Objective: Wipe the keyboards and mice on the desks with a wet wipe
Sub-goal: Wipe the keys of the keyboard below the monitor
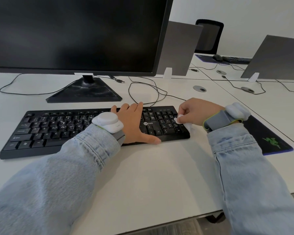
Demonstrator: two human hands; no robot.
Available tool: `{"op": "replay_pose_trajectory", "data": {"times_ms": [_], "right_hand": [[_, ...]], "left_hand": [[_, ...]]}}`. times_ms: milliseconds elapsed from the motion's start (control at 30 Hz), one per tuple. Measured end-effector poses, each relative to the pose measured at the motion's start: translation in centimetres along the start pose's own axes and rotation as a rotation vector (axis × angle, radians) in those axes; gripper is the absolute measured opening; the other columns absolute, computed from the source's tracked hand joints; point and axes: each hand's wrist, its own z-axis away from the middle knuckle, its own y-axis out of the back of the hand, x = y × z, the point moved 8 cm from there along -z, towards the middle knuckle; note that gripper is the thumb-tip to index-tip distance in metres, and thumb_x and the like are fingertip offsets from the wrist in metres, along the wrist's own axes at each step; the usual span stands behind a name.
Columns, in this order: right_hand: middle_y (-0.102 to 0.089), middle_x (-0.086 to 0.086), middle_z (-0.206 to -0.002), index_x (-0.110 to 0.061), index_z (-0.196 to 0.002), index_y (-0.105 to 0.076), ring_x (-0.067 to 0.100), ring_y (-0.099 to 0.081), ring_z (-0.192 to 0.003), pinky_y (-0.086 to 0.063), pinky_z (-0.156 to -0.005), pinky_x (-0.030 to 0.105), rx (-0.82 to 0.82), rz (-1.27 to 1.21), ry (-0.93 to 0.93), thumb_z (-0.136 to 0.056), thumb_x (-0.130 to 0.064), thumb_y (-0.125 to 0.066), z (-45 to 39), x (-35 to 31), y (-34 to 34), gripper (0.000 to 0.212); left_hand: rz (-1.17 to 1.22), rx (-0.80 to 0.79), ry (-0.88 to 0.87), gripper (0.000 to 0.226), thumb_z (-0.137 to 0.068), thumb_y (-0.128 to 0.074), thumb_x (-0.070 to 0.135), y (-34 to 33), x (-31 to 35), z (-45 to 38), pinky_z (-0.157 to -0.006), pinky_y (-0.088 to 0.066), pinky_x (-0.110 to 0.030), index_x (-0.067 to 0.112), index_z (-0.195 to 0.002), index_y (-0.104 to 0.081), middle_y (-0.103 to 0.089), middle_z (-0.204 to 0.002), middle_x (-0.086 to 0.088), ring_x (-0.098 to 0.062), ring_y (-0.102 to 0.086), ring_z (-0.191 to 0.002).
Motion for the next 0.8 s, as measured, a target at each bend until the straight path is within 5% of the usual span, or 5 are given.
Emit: {"op": "replay_pose_trajectory", "data": {"times_ms": [200,367,467,667,800], "right_hand": [[-0.054,-0.011,-0.066,-0.021,-0.077,-0.064,0.011,-0.053,-0.065,-0.036,-0.056,0.023,0.209,-0.081,0.019,-0.082,-0.022,-0.065,-0.8,-0.4,0.4,0.006],[-0.056,-0.005,-0.048,-0.028,-0.086,-0.068,0.008,-0.055,-0.044,-0.048,-0.059,0.028,0.42,-0.442,0.028,-0.083,-0.018,-0.061,-0.3,0.8,2.2,0.012],[-0.064,0.002,-0.06,-0.025,-0.086,-0.07,0.014,-0.058,-0.05,-0.053,-0.061,0.035,0.377,-0.556,0.047,-0.085,-0.017,-0.063,-0.3,0.8,2.0,0.011],[-0.069,-0.005,-0.07,-0.024,-0.08,-0.066,0.012,-0.06,-0.06,-0.054,-0.075,0.036,0.156,-0.312,-0.041,-0.076,-0.031,-0.073,-0.3,1.9,-0.4,0.01],[-0.069,-0.002,-0.075,-0.022,-0.084,-0.068,0.011,-0.058,-0.054,-0.052,-0.067,0.03,0.127,-0.285,-0.013,-0.076,-0.029,-0.075,0.4,1.7,-0.3,0.013]], "left_hand": [[-0.012,-0.002,0.0,0.151,-0.037,-0.019,0.107,0.0,0.0,-0.1,-0.119,-0.019,-0.057,0.019,-0.158,-0.007,-0.03,-0.159,0.007,-0.024,-0.03,-0.143],[-0.015,-0.011,0.0,0.143,-0.049,-0.036,0.106,0.0,0.1,0.0,-0.12,-0.017,-0.056,0.019,-0.159,-0.005,-0.027,-0.161,0.006,-0.024,-0.027,-0.145],[-0.025,-0.008,-0.001,0.14,-0.053,-0.039,0.104,0.0,0.2,0.0,-0.12,-0.017,-0.055,0.019,-0.159,-0.006,-0.028,-0.16,0.006,-0.024,-0.027,-0.145],[-0.027,-0.013,-0.004,0.144,-0.048,-0.035,0.107,0.0,0.1,-0.1,-0.119,-0.018,-0.056,0.019,-0.159,-0.006,-0.029,-0.159,0.006,-0.024,-0.029,-0.144],[-0.023,-0.008,-0.005,0.144,-0.048,-0.034,0.107,-0.1,0.0,0.0,-0.119,-0.018,-0.055,0.019,-0.158,-0.007,-0.03,-0.159,0.007,-0.024,-0.029,-0.143]]}}
